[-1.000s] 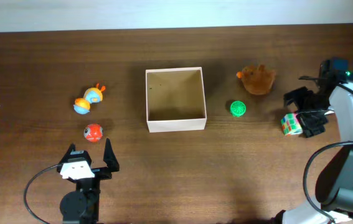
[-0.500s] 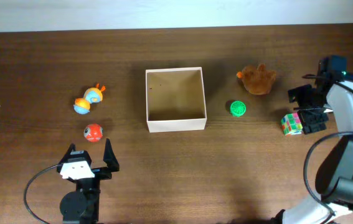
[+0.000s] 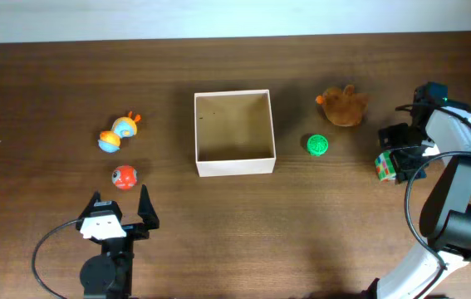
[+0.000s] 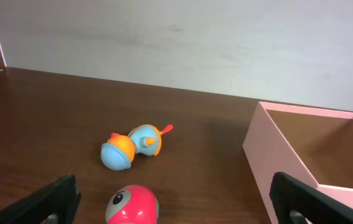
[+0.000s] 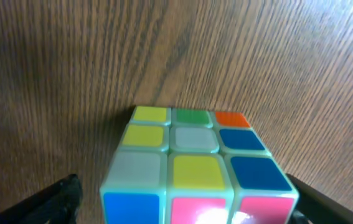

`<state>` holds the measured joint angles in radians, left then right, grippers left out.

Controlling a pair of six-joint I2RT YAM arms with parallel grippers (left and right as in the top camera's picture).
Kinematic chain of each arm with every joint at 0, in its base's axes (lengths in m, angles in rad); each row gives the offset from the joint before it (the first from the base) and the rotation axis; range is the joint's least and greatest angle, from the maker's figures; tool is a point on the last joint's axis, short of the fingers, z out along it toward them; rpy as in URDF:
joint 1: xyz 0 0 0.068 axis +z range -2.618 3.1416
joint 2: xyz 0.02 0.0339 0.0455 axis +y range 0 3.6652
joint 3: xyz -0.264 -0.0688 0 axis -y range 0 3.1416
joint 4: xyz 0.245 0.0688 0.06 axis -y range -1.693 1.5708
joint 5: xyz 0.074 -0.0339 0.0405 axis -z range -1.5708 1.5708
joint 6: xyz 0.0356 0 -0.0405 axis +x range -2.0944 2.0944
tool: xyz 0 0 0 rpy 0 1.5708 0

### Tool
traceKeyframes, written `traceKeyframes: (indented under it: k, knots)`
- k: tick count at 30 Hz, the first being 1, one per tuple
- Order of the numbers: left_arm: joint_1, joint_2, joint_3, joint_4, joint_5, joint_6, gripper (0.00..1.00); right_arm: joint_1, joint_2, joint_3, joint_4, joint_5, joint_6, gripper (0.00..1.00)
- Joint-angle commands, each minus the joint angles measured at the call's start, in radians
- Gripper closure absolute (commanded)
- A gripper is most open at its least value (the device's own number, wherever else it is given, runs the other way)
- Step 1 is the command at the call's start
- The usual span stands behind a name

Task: Pack container
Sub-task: 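Lower the right gripper and grasp the Rubik's cube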

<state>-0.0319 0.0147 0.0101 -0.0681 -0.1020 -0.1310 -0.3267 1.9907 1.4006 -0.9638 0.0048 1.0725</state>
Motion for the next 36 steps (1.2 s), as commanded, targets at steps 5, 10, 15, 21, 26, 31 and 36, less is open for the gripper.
traceKeyframes:
  k: [5, 10, 15, 21, 26, 31, 36]
  knots:
    - [0.005, -0.01, -0.001, -0.005, -0.003, 0.016, 0.01, -0.007, 0.011, -0.01, 0.001, 0.057, 0.006, 0.11]
    - [0.005, -0.01, -0.001, -0.005, -0.003, 0.016, 0.01, -0.007, 0.011, -0.01, 0.008, 0.061, -0.029, 0.25]
    - [0.005, -0.01, -0.001, -0.005, -0.003, 0.016, 0.01, -0.007, 0.011, -0.01, 0.011, 0.06, -0.064, 0.35]
    - [0.005, -0.01, -0.001, -0.005, -0.003, 0.016, 0.01, -0.005, 0.011, -0.01, 0.007, 0.059, -0.124, 0.35]
    - [0.005, -0.01, -0.001, -0.005, -0.003, 0.016, 0.01, 0.0, 0.011, -0.01, -0.005, 0.06, -0.2, 0.37]
    - [0.005, -0.01, -0.001, -0.005, -0.003, 0.016, 0.01, 0.024, 0.011, -0.01, -0.013, 0.058, -0.314, 0.39]
    - [0.005, -0.01, -0.001, -0.005, -0.003, 0.016, 0.01, 0.06, 0.011, -0.01, -0.019, 0.056, -0.391, 0.39]
